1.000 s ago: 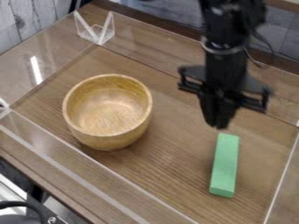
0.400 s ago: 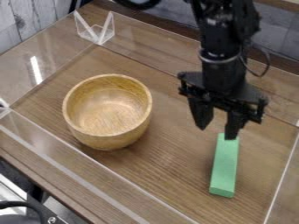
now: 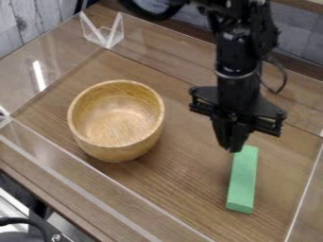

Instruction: Put green object into wooden bowl

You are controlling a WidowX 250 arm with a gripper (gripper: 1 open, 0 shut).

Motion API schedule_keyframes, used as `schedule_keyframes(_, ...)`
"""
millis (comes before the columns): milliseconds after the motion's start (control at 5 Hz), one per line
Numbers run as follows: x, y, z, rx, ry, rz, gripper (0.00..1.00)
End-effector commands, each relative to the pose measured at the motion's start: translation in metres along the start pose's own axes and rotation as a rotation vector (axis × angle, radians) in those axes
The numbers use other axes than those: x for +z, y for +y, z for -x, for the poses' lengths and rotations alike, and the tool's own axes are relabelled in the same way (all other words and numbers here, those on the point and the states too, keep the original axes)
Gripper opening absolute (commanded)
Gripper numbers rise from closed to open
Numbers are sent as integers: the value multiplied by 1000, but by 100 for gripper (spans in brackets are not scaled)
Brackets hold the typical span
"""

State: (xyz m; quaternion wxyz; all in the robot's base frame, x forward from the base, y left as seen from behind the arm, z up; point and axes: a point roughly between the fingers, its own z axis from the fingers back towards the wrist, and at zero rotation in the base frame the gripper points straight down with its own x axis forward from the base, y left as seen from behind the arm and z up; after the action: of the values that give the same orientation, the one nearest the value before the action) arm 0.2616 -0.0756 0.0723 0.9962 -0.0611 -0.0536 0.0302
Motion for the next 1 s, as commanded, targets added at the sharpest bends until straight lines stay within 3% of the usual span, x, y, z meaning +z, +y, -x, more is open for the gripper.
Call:
schedule_keyframes(0,2,6,-7,41,-41,1,0)
schedule_keyframes(400,21,-21,-9,108,-54,2,0)
schedule_keyframes(800,41,0,-6,206,-66,1,0)
